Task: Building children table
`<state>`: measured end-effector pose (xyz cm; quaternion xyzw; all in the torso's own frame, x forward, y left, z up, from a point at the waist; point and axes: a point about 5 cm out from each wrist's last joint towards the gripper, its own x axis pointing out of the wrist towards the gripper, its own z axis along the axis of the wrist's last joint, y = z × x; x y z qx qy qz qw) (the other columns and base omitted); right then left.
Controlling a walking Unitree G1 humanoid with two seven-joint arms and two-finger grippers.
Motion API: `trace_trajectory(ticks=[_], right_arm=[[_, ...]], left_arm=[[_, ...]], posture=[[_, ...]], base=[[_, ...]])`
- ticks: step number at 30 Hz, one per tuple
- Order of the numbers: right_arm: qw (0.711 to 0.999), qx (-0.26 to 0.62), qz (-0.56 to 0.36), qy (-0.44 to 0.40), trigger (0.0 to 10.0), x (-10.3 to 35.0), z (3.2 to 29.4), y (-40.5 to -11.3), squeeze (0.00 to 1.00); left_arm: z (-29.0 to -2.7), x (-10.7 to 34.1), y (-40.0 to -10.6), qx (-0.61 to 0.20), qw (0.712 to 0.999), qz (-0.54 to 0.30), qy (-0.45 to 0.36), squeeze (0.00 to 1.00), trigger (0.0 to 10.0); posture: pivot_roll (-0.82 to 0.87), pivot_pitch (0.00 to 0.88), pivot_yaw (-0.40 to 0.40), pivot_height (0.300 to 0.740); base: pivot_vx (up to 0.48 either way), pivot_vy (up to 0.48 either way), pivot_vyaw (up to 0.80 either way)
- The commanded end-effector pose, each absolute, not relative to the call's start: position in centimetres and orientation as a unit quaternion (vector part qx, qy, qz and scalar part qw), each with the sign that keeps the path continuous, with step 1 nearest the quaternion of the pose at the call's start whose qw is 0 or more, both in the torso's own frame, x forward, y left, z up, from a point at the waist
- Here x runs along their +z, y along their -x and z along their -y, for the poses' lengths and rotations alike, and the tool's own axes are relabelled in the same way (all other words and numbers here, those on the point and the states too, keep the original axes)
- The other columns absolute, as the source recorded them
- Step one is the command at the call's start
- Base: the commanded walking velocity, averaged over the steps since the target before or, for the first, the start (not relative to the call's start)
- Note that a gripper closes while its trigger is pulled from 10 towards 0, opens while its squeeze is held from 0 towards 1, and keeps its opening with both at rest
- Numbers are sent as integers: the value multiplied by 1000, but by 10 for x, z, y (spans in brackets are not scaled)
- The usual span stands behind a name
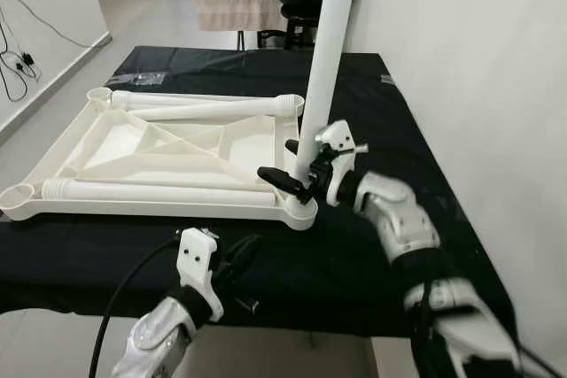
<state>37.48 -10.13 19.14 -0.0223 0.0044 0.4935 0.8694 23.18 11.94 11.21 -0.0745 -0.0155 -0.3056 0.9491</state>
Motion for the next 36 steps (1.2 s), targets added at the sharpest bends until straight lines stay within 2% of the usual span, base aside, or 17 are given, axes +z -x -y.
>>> trace_trajectory(ticks=[1, 10, 12, 13, 17, 18, 19, 20, 21, 22, 23, 24, 28, 29, 30, 31, 36], right_arm=[[865, 501, -11, 13, 0, 187, 97, -377, 0], [868, 495, -24, -1, 0, 180, 106, -378, 0], [875, 483, -27, 6, 0, 177, 108, -378, 0], [894, 447, -35, 13, 0, 170, 113, -379, 0], [908, 417, -42, 11, 0, 164, 115, -379, 0], [931, 361, -53, 17, 0, 154, 116, -378, 0], [971, 228, -66, -3, 0, 138, 120, -372, 0], [971, 228, -66, -3, 0, 138, 120, -372, 0], [989, 123, -79, -17, 0, 126, 127, -364, 0], [992, 101, -72, -39, 0, 120, 109, -344, 0], [992, 101, -72, -39, 0, 120, 109, -344, 0], [987, 147, -55, -37, 0, 124, 93, -338, 0], [987, 149, -50, -12, 0, 125, 95, -353, 0], [987, 150, -50, -9, 4392, 127, 95, -356, 0], [988, 145, -49, 2, 4392, 130, 95, -360, 0], [989, 138, -49, 10, 10000, 132, 96, -363, 0], [995, 88, -47, 25, 10000, 141, 96, -359, 0]], left_arm=[[-120, 108, -232, -305, 949, 7, 75, 0, 10000], [-120, 108, -231, -306, 949, 5, 75, 0, 10000], [-120, 108, -231, -306, 949, 5, 75, 0, 10000], [-120, 109, -230, -306, 949, 5, 76, 0, 10000], [-120, 109, -230, -306, 949, 5, 76, 0, 10000], [-121, 109, -230, -305, 949, 6, 76, 0, 10000], [-121, 109, -229, -305, 949, 6, 77, 0, 10000], [-121, 109, -229, -305, 949, 6, 77, 0, 10000], [-122, 110, -229, -305, 949, 7, 77, 0, 10000], [-123, 110, -230, -305, 949, 6, 78, 0, 10000], [-123, 110, -230, -305, 949, 6, 78, 0, 10000], [-124, 109, -231, -306, 949, 5, 78, 0, 10000], [-122, 108, -233, -317, 946, 3, 72, 0, 10000], [-122, 108, -234, -318, 945, 3, 70, 0, 10000], [-123, 108, -234, -313, 947, 5, 69, 0, 10000], [-123, 109, -235, -307, 949, 7, 69, 0, 10000], [-124, 108, -236, -304, 950, 7, 67, 0, 10000]], posture=[[94, 23, -60, 740], [93, 27, -55, 740], [91, 30, -54, 740], [90, 31, -56, 740], [90, 34, -58, 740], [83, 40, -62, 740], [79, 44, -62, 740], [79, 44, -62, 740], [79, 44, -62, 740], [59, 43, -33, 740], [59, 43, -33, 740], [59, 43, -33, 740], [73, 28, -43, 740], [74, 24, -44, 740], [76, 20, -44, 740], [76, 20, -44, 740], [80, 12, -41, 740]], base=[[0, 0, 0], [0, 0, 0], [0, 0, 0], [0, 0, 0], [0, 0, 0], [0, 0, 0], [0, 0, 0], [0, 0, 0], [0, 0, 0], [0, 0, 0], [0, 0, 0], [0, 0, 0], [0, 0, 0], [0, 0, 0], [0, 0, 0], [0, 0, 0], [0, 0, 0]])
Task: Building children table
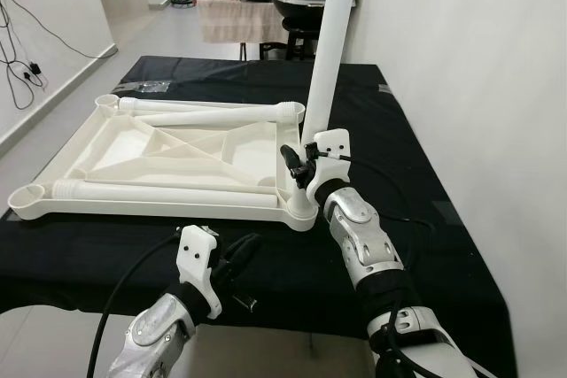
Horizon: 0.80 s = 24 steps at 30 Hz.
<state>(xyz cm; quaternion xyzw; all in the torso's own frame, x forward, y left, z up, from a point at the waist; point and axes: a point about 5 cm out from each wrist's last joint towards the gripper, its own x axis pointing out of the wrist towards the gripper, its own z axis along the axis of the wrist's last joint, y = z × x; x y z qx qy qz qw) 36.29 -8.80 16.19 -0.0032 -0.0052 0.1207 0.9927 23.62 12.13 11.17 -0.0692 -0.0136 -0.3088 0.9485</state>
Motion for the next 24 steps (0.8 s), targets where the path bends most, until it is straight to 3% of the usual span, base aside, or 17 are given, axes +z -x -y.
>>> trace_trajectory(ticks=[1, 3, 4, 9, 19, 24], right_arm=[[995, 80, -46, 32, 10000, 142, 97, -358, 0], [995, 77, -46, 35, 10000, 142, 97, -358, 0], [995, 78, -48, 28, 10000, 138, 101, -358, 1000], [996, 65, -49, 25, 10000, 136, 107, -358, 1000], [998, -36, -30, 33, 10000, 149, 154, -363, 1000], [997, -58, -30, 39, 10000, 148, 164, -363, 1000]], left_arm=[[-124, 108, -236, -305, 950, 7, 67, 0, 10000], [-124, 108, -236, -305, 950, 6, 67, 0, 10000], [-125, 108, -236, -308, 949, 5, 68, 0, 10000], [-125, 108, -237, -309, 948, 4, 68, 0, 10000], [-125, 108, -237, -310, 948, 4, 70, 0, 10000], [-125, 107, -237, -310, 948, 4, 71, 0, 10000]], posture=[[80, 12, -41, 740], [80, 12, -41, 740], [73, 10, -37, 740], [73, 12, -35, 740], [67, 16, -33, 740], [66, 17, -34, 740]], base=[[0, 0, 0], [0, 0, 0], [0, 0, 0], [0, 0, 0], [0, 0, 0], [0, 0, 0]])
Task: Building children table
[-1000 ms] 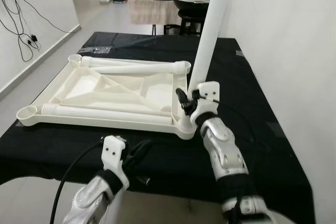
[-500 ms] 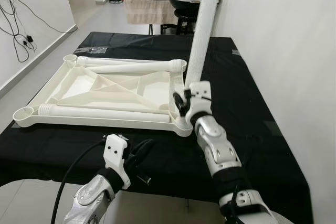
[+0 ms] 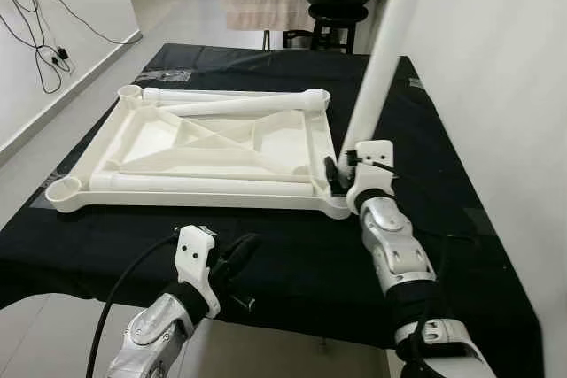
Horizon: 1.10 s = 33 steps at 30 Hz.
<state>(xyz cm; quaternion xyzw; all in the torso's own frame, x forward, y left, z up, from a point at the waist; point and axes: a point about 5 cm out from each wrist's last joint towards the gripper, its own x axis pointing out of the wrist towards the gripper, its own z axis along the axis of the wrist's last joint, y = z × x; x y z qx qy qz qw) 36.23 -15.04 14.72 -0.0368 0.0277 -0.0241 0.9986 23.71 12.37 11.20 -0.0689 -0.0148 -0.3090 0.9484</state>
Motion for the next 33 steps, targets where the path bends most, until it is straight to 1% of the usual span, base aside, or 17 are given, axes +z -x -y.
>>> trace_trajectory(ticks=[1, 3, 9, 10, 11, 14, 15, 22, 25, 33], right_arm=[[996, -66, -31, 42, 10000, 148, 167, -363, 1000], [996, -72, -33, 42, 10000, 147, 169, -363, 1000], [998, -30, -45, 31, 10000, 140, 157, -359, 1000], [998, -3, -51, 23, 10000, 135, 150, -355, 565], [998, 17, -52, 18, 10000, 132, 146, -351, 322], [998, 30, -53, 15, 10000, 129, 143, -348, 322], [997, 52, -51, 13, 10000, 123, 140, -338, 0], [997, 67, -42, 11, 10000, 122, 145, -327, 0], [995, 81, -48, 32, 10000, 120, 154, -320, 0], [990, 118, -58, 60, 10000, 115, 159, -307, 0]], left_arm=[[-125, 107, -237, -310, 948, 4, 71, 0, 10000], [-125, 107, -237, -310, 948, 3, 71, 0, 10000], [-124, 106, -238, -310, 948, 3, 69, 0, 10000], [-124, 106, -238, -308, 949, 3, 66, 0, 10000], [-124, 106, -238, -306, 950, 2, 65, 0, 10000], [-124, 106, -238, -304, 950, 2, 64, 0, 10000], [-126, 106, -239, -295, 953, 0, 67, 0, 10000], [-130, 106, -241, -274, 959, -1, 70, 0, 10000], [-136, 107, -241, -251, 965, 0, 69, 0, 10000], [-145, 108, -241, -209, 975, 1, 68, 0, 10000]], posture=[[66, 17, -34, 740], [66, 17, -34, 740], [66, 8, -46, 740], [60, 6, -50, 740], [59, 6, -50, 740], [59, 6, -50, 740], [51, 6, -50, 740], [40, 7, -48, 740], [34, 16, -45, 740], [26, 31, -36, 740]], base=[[0, 0, 0], [0, 0, 0], [0, 0, 0], [0, 0, 0], [0, 0, 0], [0, 0, 0], [0, 0, 0], [0, 0, 0], [0, 0, 0], [0, 0, 0]])
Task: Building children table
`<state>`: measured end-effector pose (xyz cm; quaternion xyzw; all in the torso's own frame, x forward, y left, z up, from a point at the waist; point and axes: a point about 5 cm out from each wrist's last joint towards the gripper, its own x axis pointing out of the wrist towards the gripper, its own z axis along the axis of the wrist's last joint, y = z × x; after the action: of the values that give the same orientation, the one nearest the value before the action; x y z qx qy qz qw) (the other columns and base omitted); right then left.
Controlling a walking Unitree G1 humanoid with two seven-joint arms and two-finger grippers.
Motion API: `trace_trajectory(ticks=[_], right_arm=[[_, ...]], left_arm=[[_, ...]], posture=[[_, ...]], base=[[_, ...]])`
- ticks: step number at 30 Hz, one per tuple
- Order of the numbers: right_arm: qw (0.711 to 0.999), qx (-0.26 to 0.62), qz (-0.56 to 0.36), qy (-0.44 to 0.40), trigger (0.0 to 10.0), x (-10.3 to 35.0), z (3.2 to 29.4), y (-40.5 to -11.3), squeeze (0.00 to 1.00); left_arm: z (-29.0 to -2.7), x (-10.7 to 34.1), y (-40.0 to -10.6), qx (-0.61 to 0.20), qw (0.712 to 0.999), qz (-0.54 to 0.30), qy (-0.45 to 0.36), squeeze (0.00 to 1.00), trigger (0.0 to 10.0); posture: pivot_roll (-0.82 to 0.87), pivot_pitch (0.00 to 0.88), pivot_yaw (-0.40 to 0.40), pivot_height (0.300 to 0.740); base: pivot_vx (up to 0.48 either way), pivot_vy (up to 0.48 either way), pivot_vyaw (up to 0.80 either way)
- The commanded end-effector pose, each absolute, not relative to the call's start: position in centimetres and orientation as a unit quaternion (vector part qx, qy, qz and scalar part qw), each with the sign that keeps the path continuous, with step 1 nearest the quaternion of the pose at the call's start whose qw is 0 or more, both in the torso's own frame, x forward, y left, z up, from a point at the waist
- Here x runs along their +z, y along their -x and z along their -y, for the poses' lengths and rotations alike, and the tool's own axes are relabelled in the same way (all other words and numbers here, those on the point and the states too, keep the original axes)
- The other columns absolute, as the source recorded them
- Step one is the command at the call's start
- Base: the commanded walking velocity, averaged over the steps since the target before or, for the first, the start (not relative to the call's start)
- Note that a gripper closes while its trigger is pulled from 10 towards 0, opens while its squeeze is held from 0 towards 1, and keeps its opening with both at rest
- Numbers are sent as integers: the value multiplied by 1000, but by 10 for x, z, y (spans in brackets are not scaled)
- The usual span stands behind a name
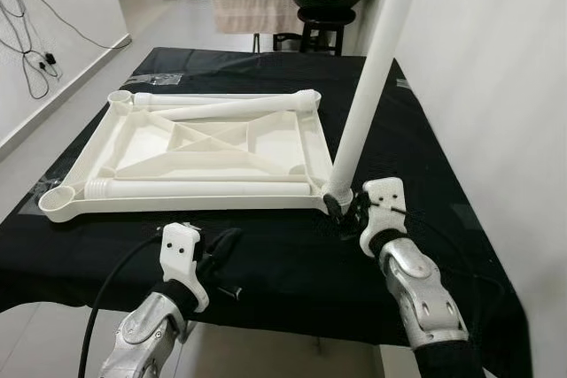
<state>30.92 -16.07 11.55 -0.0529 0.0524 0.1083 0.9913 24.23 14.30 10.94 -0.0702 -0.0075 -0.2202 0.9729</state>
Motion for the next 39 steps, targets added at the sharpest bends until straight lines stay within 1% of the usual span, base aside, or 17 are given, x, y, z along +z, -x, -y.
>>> trace_trajectory(ticks=[1, 6, 9, 16, 39], right_arm=[[988, 127, -60, 66, 10000, 113, 160, -304, 0], [983, 158, -66, 72, 10000, 111, 157, -297, 0], [974, 196, -69, 87, 10000, 110, 153, -290, 0], [968, 222, -74, 90, 10000, 108, 150, -286, 0], [962, 245, -87, 83, 10000, 106, 148, -285, 0]], left_arm=[[-148, 108, -240, -196, 978, 0, 64, 0, 10000], [-154, 108, -239, -171, 985, 0, 39, 0, 10000], [-156, 107, -237, -158, 987, -4, 23, 0, 10000], [-156, 106, -237, -151, 988, -9, 8, 0, 10000], [-155, 105, -237, -147, 989, -13, 5, 0, 10000]], posture=[[23, 35, -31, 740], [23, 41, -25, 740], [21, 47, -19, 740], [21, 51, -16, 740], [20, 55, -16, 740]], base=[[0, 0, 0], [0, 0, 0], [0, 0, 0], [0, 0, 0], [0, 0, 0]])
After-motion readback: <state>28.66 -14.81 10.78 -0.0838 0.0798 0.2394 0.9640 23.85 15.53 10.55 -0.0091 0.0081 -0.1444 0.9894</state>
